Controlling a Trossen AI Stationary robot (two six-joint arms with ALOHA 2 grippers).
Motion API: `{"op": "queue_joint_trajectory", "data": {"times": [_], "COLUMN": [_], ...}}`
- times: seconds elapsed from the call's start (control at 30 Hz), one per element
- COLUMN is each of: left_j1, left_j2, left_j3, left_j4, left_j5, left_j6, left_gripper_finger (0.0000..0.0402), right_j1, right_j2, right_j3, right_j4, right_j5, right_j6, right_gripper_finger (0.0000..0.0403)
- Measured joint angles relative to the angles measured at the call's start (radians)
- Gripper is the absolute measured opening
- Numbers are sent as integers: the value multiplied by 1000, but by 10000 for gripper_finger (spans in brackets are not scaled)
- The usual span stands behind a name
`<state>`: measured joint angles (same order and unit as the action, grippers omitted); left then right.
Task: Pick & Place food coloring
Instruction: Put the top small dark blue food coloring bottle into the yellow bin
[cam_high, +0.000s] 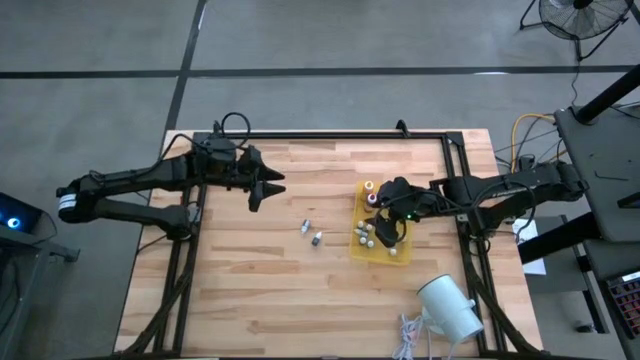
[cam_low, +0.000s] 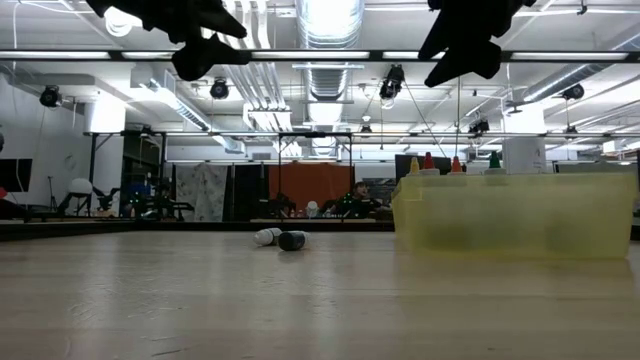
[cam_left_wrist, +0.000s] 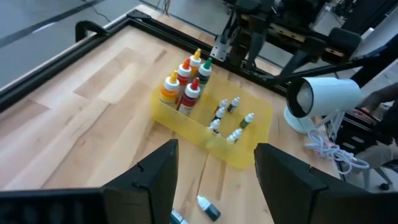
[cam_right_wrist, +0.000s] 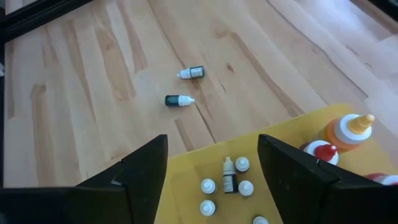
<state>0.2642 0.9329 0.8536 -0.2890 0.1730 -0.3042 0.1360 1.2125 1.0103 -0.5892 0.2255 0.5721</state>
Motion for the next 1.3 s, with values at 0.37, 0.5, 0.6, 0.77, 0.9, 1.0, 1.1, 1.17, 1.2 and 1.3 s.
{"op": "queue_joint_trajectory", "data": {"times": [0.37, 0.5, 0.6, 0.77, 0.9, 1.0, 1.1, 1.17, 1.2, 1.3], "left_j1": [-19, -19, -18, -18, -18, -18, -18, -18, -18, -20], "left_j2": [110, 175, 225, 317, 413, 493, 575, 627, 651, 714], "left_j3": [99, 162, 198, 269, 349, 432, 525, 579, 605, 664], "left_j4": [-165, -238, -254, -278, -402, -528, -646, -711, -731, -765], "left_j5": [32, 44, 44, 33, -37, -82, -115, -121, -121, -121], "left_j6": [199, 271, 285, 224, 138, 38, -152, -264, -290, -308], "left_gripper_finger": [183, 183, 183, 183, 183, 183, 183, 183, 183, 182], "right_j1": [0, 0, 0, 0, 0, 0, 1, 1, 1, 1], "right_j2": [0, 0, 0, 0, 0, 0, 0, 0, 0, 0], "right_j3": [-1, -1, -1, -1, -1, -1, -1, -1, -1, -1], "right_j4": [0, 0, 0, 0, -1, -3, -5, -6, -6, -7], "right_j5": [14, 13, 13, 13, 13, 13, 13, 12, 12, 12], "right_j6": [1, 4, 4, 4, 4, 4, 4, 4, 4, 1], "right_gripper_finger": [240, 240, 240, 240, 240, 240, 240, 240, 240, 240]}}
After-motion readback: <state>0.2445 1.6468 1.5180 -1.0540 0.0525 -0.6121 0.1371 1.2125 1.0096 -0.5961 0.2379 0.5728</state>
